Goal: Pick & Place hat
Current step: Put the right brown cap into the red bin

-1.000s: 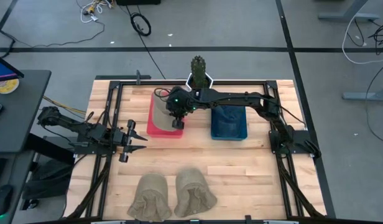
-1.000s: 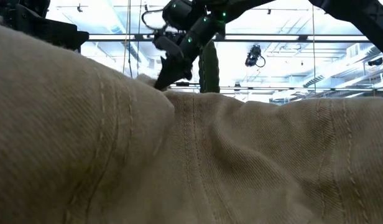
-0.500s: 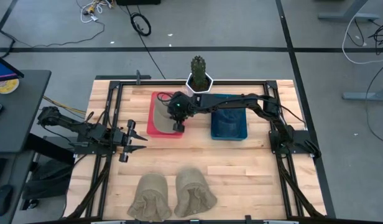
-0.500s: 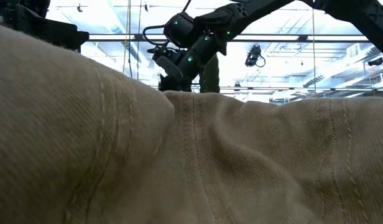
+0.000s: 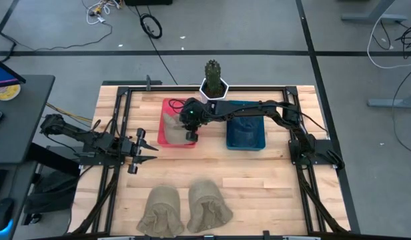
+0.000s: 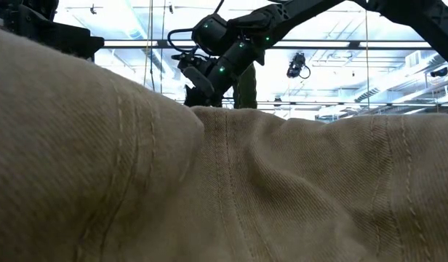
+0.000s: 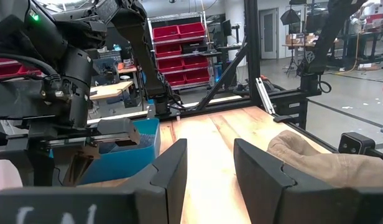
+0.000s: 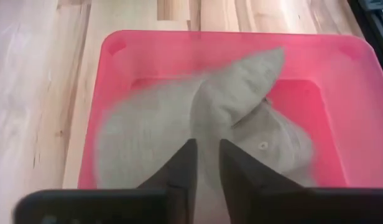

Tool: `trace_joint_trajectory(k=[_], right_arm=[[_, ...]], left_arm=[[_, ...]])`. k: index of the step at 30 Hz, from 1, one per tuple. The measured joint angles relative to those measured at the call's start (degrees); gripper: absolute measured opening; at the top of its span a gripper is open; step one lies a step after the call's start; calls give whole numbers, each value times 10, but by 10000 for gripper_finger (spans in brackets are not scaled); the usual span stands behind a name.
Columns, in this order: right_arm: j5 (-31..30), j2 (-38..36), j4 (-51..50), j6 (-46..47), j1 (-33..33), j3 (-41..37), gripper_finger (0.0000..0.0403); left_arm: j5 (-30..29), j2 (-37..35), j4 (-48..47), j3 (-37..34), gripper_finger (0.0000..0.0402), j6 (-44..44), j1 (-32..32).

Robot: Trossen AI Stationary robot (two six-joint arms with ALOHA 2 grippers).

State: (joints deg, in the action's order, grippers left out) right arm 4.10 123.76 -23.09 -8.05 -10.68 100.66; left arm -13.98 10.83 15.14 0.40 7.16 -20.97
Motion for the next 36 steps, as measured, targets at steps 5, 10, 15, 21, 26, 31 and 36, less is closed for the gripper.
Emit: trace_joint_trajectory(k=[5,10,15,21,26,31,36], right_arm=[[-2,-3,4,4,0,0,131],[0,-32,-6,31,2,0,167],[0,-70,-41,69,10,0,180],[0,-115,-133,119,48,0,177],[5,-132,-206,136,107,0,173],[9,-132,-230,165,188,0,173],[-3,-132,-224,150,271,0,173]], left_arm=[[0,0,0,0,135,0,0],[0,0,0,0,135,0,0],[0,0,-1,0,135,0,0],[0,0,-1,0,135,0,0],[0,0,-2,0,135,0,0],[0,0,-2,0,135,0,0],[0,0,-3,0,135,-1,0]])
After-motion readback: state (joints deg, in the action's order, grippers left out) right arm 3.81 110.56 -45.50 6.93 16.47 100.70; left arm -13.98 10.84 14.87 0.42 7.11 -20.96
